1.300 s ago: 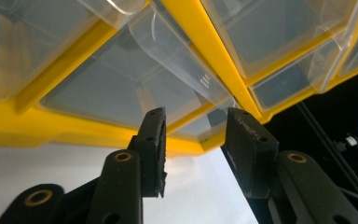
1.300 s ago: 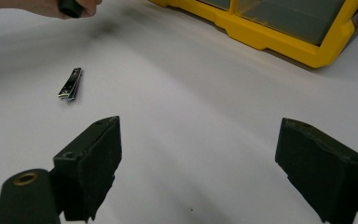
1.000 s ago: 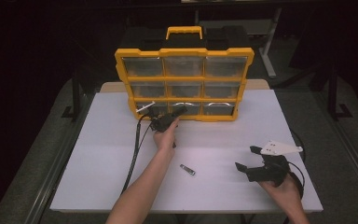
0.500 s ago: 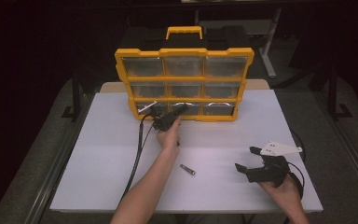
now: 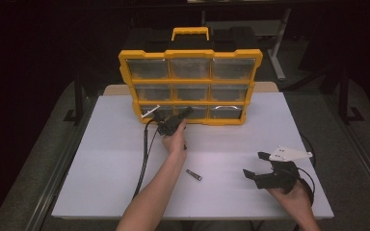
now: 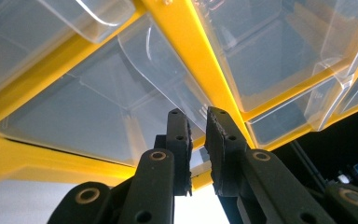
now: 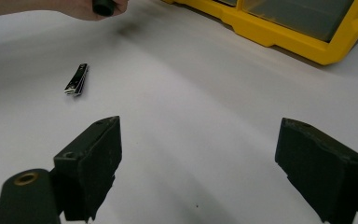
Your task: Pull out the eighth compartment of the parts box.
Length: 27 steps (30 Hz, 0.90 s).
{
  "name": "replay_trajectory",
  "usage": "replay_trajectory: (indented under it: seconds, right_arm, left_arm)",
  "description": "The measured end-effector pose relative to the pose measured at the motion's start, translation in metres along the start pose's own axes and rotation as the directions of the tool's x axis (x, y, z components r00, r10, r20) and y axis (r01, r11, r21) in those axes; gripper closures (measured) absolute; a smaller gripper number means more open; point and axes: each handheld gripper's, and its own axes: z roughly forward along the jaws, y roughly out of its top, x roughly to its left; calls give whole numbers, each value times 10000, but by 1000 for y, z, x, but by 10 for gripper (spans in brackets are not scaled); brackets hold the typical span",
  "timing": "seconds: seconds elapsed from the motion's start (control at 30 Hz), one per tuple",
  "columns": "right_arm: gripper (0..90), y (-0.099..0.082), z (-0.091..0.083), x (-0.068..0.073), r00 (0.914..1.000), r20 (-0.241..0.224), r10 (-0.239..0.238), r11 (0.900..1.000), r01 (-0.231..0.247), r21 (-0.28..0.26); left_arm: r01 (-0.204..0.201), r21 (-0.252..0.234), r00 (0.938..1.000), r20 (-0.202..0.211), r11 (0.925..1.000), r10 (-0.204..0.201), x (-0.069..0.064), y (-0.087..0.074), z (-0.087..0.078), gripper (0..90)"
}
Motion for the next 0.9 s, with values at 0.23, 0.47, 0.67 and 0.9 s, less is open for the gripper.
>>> replay_trajectory:
  seconds: [0.23, 0.47, 0.67, 0.9]
  right_arm:
    - [139, -1, 0, 0, 10000, -27, 15, 10000, -15, 13]
    - [139, -1, 1, 0, 10000, -45, -42, 10000, 43, 48]
    - [139, -1, 2, 1, 10000, -77, -54, 10000, 55, 76]
    - [139, -1, 2, 2, 9999, -92, -134, 9999, 135, 96]
  left_arm:
    - [249, -215, 9997, 41, 9995, -248, 0, -3, -5, 792]
    - [419, -243, 9990, 138, 9988, -416, 0, -6, -7, 808]
    - [475, -222, 9987, 174, 9986, -471, -2, -9, -12, 806]
    - [561, -121, 9982, 205, 9984, -558, -6, -14, -18, 798]
